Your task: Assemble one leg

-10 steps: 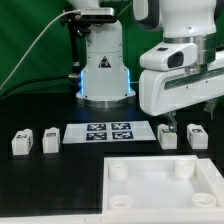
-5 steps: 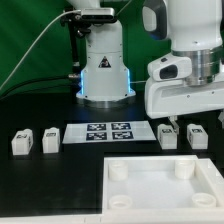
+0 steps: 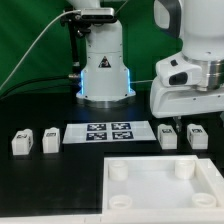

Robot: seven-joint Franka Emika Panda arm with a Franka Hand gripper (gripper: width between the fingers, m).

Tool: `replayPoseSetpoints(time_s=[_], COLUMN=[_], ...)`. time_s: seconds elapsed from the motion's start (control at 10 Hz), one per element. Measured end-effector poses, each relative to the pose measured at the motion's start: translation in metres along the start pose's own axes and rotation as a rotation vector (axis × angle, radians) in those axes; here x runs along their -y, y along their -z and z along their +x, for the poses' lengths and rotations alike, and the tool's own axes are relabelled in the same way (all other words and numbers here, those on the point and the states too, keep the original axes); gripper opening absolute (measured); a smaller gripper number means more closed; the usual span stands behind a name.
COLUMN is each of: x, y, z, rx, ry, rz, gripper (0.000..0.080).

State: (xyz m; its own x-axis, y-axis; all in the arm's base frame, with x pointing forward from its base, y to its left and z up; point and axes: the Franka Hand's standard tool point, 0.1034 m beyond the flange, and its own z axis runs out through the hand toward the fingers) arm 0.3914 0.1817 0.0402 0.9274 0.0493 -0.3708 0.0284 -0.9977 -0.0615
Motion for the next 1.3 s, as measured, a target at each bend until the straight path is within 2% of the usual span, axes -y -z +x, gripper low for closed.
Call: replayPoseSetpoints(time_s=[0.1,0.3,0.5,0.6,0.9,1.1,1.3], x=[0.000,-0.004,-0.006,-0.004,0.004,0.005,0.006], y=[0.002,0.007,0.003,0.001,-0.021,-0.032,-0.035], z=[0.002,0.011,0.005,0.012,0.002,-0.003,-0.005], rx=[0.112,0.284,0.461,0.473,0.498,0.494,0.493], ry=[-0.010,-0.035,-0.033,-0.034,-0.067,-0.063,-0.061], rz=[-0.006,0.002,-0.008,-0.003,-0.027,-0.032,-0.033], gripper=[0.0649,0.0649,0.0649,0.0649,0.0649,0.0649,0.0649])
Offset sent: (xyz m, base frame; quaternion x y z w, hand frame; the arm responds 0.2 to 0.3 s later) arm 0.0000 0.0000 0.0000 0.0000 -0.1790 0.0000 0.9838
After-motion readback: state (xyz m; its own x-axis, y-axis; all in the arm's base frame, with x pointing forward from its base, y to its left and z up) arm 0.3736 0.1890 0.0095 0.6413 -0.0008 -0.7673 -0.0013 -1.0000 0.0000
